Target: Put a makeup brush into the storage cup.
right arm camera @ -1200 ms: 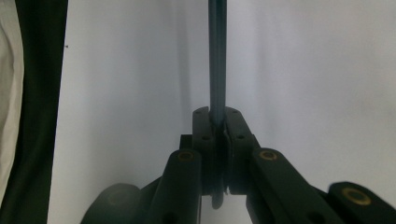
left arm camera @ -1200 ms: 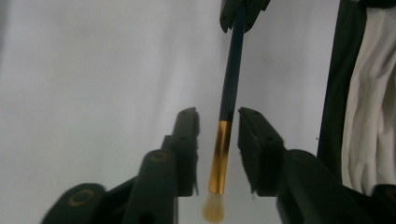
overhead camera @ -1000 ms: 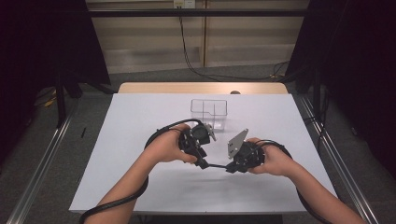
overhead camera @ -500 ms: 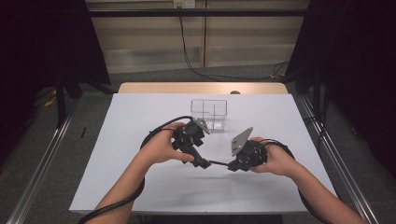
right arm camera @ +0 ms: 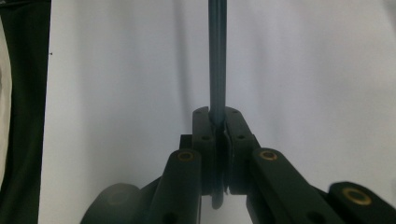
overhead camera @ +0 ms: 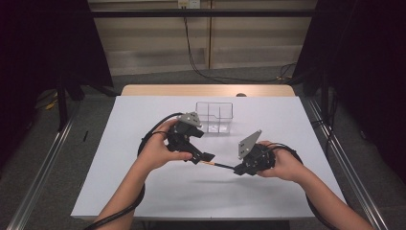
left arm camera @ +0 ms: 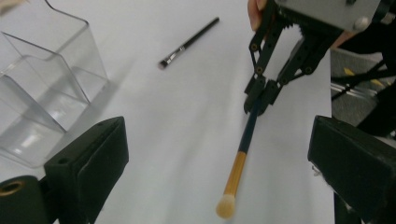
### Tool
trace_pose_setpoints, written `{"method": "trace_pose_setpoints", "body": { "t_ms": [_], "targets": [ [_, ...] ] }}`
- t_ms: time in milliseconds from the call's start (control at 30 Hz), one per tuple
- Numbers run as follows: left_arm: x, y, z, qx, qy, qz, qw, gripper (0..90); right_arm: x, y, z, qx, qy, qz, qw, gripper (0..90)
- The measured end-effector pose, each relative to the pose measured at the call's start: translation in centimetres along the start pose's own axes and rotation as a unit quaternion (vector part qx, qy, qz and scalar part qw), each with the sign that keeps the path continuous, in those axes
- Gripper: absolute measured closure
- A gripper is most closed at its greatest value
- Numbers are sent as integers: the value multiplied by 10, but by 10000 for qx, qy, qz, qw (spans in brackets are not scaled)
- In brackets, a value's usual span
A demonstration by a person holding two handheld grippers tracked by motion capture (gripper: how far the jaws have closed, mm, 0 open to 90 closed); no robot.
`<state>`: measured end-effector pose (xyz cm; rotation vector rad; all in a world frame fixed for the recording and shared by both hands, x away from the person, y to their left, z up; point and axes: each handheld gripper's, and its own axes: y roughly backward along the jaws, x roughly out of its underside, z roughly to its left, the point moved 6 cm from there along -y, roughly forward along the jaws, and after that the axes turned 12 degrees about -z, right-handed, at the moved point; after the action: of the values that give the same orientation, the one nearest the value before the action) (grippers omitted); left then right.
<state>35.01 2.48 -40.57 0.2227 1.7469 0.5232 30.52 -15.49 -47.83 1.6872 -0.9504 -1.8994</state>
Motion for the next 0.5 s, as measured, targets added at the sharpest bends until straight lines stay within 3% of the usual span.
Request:
{"method": "trace_pose_setpoints", "body": {
  "t_ms": [333,467,500],
  "targets": [
    [2,8,4,-117,213,-614,9978,24,0,-1,0,-1,-112,-164,9998,854],
    [2,9,5,-143,209,-998,9947,24,1,-1,0,-9,-168,-255,9995,853],
    [2,10,6,-223,265,-1148,9928,22,1,-1,0,15,-183,-282,9994,854]
  ]
}}
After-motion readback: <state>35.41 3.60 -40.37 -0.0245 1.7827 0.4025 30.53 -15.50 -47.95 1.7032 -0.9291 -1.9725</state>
